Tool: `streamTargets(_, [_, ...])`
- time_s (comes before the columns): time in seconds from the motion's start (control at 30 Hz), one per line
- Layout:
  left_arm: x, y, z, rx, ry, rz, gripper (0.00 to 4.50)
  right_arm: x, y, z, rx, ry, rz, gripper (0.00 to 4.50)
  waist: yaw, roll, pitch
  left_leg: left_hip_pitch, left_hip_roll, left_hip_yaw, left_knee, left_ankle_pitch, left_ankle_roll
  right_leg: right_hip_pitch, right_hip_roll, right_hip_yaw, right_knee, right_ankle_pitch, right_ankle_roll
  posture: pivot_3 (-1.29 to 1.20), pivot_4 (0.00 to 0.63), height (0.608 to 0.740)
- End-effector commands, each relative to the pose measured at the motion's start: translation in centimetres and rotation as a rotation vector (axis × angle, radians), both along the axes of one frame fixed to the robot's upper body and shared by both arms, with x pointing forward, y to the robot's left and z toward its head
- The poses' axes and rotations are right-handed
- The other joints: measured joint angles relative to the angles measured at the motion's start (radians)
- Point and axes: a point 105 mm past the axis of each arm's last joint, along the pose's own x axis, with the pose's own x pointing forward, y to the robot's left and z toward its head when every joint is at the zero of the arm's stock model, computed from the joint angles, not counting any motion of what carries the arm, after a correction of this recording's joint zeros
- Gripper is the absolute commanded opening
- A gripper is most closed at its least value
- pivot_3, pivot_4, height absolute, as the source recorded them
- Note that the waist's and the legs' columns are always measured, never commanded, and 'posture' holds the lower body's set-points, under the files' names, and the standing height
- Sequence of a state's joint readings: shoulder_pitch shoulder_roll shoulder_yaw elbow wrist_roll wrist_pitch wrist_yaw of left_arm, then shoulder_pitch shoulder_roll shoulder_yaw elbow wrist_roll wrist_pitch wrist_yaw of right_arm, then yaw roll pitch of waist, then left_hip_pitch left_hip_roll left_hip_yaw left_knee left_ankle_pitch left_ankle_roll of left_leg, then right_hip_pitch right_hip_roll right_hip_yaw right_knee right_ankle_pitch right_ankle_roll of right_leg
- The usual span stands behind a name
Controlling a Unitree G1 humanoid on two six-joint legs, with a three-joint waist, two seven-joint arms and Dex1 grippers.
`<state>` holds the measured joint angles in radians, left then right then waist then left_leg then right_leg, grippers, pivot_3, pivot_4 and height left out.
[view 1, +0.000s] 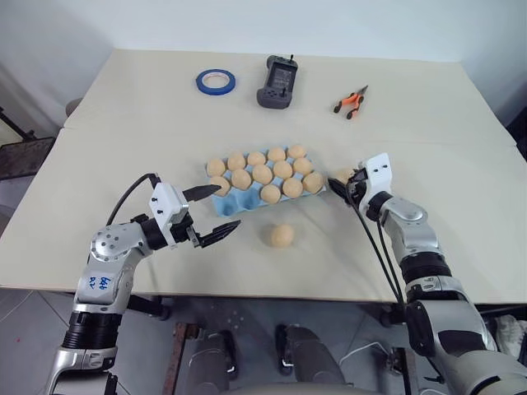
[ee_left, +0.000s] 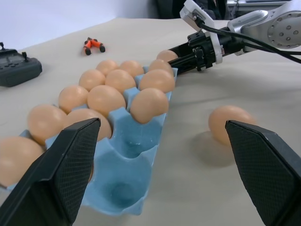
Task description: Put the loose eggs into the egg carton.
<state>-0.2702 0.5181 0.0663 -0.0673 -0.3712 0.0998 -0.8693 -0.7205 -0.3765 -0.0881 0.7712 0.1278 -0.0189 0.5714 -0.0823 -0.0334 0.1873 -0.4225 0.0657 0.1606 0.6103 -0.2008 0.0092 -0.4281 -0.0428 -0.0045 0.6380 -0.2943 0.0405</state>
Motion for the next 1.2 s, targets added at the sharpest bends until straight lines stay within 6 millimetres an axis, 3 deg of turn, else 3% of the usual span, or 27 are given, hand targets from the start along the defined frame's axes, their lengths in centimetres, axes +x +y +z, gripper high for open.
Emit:
streamTargets(0.03, [-0.2, 0.9, 1.1, -0.021, -0.046, 0.038, 4.50, -0.5, 0.7, 3.0, 0.014, -0.140, 0.058, 2.34, -0.001, 0.000, 0.000, 0.000, 0.000, 0.000, 0.000, 0.000, 0.000, 0.000, 0.000, 0.000, 0.000, 0.000, 0.000, 0.00, 0.150, 0.740])
streamTargets(0.17, [0.1, 3.5, 0.5, -0.039, -0.039, 0.160, 4.50, -1.1, 2.5, 5.0, 0.020, -0.209, 0.136, 2.34, -0.007, 0.000, 0.000, 0.000, 0.001, 0.000, -0.001, 0.000, 0.000, -0.001, 0.001, 0.000, 0.000, 0.000, 0.000, 0.00, 0.150, 0.740])
streamTargets(0.33, [-0.7, 6.2, 0.3, -0.075, -0.023, 0.272, 4.50, -3.2, 9.4, 6.8, 0.044, -0.219, 0.384, 2.34, -0.012, 0.000, 0.000, 0.001, 0.002, 0.000, -0.001, 0.001, -0.002, -0.002, 0.001, 0.000, 0.004, -0.001, -0.002, 0.00, 0.150, 0.740])
streamTargets(0.4, [-1.3, 6.8, -0.2, -0.069, -0.009, 0.297, 4.50, -4.6, 13.5, 6.8, 0.034, -0.206, 0.507, 2.34, -0.004, 0.000, 0.000, 0.001, 0.002, -0.001, -0.001, 0.001, -0.002, -0.002, 0.001, -0.001, 0.005, -0.002, -0.003, 0.00, 0.150, 0.740])
streamTargets(0.5, [-1.7, 7.1, -0.6, -0.067, 0.000, 0.315, 4.50, -5.7, 17.0, 6.5, 0.009, -0.186, 0.582, 2.34, -0.005, 0.000, 0.000, 0.000, 0.002, 0.000, -0.002, 0.001, -0.003, -0.003, -0.002, -0.002, 0.005, -0.003, -0.006, 0.00, 0.150, 0.740])
streamTargets(0.57, [-1.8, 7.1, -0.6, -0.068, 0.001, 0.319, 4.50, -6.2, 18.2, 5.9, -0.009, -0.167, 0.613, 2.34, -0.003, 0.000, 0.000, 0.000, 0.002, -0.001, -0.005, 0.002, -0.004, -0.003, -0.002, -0.002, 0.004, -0.004, -0.008, 0.00, 0.150, 0.740])
streamTargets(0.77, [-1.9, 6.7, -0.5, -0.072, -0.004, 0.317, 4.50, -6.8, 19.8, 4.6, -0.036, -0.125, 0.659, 2.34, -0.001, 0.000, 0.000, -0.001, 0.001, 0.001, -0.016, 0.004, -0.007, -0.002, -0.007, -0.008, -0.007, -0.005, -0.009, 0.00, 0.150, 0.740])
streamTargets(0.87, [-1.9, 6.5, -0.4, -0.069, -0.007, 0.309, 4.50, -6.6, 19.5, 4.7, -0.022, -0.124, 0.652, 3.31, -0.003, 0.000, 0.000, -0.001, 0.001, 0.001, -0.019, 0.004, -0.007, -0.003, -0.006, -0.010, -0.009, -0.003, -0.006, 0.00, 0.150, 0.740])
streamTargets(0.97, [-1.7, 6.4, -0.1, -0.065, -0.012, 0.299, 4.50, -6.7, 18.7, 5.5, -0.021, -0.151, 0.652, 4.37, -0.003, 0.000, 0.000, -0.001, 0.003, 0.001, -0.021, 0.004, -0.008, -0.003, -0.005, -0.012, -0.009, -0.004, -0.007, 0.00, 0.150, 0.740])
streamTargets(1.1, [-1.5, 5.6, 0.1, -0.049, -0.027, 0.266, 4.50, -7.9, 16.9, 7.0, -0.009, -0.213, 0.684, 4.44, -0.001, -0.001, 0.000, -0.001, 0.003, 0.001, -0.021, 0.004, -0.008, -0.003, -0.004, -0.012, -0.009, -0.004, -0.007, 0.00, 0.150, 0.740])
streamTargets(1.2, [-1.4, 5.0, 0.4, -0.056, -0.038, 0.251, 4.50, -9.0, 14.1, 8.1, 0.013, -0.267, 0.692, 4.44, 0.003, -0.001, 0.000, -0.001, 0.003, 0.000, -0.020, 0.004, -0.008, -0.002, -0.004, -0.012, -0.010, -0.004, -0.007, 0.00, 0.150, 0.740])
